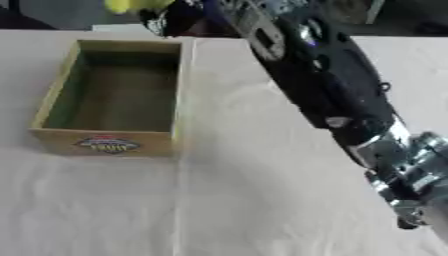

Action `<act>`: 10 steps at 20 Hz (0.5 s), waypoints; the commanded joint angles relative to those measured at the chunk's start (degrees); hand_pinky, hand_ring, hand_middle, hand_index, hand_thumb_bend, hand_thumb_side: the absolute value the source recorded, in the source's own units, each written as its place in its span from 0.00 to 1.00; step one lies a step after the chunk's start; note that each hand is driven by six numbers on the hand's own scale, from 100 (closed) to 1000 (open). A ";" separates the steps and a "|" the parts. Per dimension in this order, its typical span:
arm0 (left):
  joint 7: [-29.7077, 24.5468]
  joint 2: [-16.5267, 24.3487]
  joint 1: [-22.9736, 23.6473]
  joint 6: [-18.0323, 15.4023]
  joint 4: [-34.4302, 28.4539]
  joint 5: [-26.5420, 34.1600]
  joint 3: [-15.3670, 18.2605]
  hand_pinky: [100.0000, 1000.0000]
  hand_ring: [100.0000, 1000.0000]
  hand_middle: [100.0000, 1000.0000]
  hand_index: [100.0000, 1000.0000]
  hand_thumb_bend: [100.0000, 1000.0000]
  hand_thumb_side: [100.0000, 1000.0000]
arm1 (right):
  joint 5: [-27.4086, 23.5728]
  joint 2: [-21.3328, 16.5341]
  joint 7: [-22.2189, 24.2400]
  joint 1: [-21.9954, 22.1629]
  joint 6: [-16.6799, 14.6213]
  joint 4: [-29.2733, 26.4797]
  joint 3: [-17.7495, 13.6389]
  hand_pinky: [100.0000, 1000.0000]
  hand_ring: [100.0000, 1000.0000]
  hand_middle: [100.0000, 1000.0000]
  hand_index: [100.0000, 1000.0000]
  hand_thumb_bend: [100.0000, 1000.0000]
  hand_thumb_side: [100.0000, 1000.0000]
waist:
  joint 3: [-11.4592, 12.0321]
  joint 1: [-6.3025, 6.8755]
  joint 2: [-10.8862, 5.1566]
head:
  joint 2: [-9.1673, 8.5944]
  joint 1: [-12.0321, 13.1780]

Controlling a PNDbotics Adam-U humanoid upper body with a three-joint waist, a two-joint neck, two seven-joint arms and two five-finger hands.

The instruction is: Pick up objects on the table and place them in the box.

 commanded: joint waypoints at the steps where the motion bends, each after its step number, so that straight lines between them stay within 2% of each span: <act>1: -0.61 1.45 -0.27 0.16 -1.24 0.73 -0.46 0.45 0.51 0.51 0.73 0.00 0.59 | 3.42 3.87 -0.87 -2.03 -1.13 3.07 0.16 0.74 0.58 0.44 0.55 0.00 0.39 | 0.29 0.39 -1.13 | 0.28 -0.80; 6: -1.25 1.47 -0.51 0.21 -1.24 1.47 -0.84 0.45 0.51 0.51 0.73 0.00 0.59 | 7.38 10.55 -2.81 -2.04 -0.99 9.66 -0.71 0.74 0.58 0.46 0.57 0.00 0.40 | 0.99 0.38 -1.02 | 0.79 -1.94; 10: -1.64 1.27 -0.65 0.33 -1.24 1.60 -0.92 0.45 0.51 0.51 0.73 0.00 0.59 | 11.86 13.54 -4.25 -1.30 -0.91 16.19 -1.78 0.74 0.59 0.46 0.57 0.00 0.40 | 1.43 0.27 -0.77 | 0.80 -2.51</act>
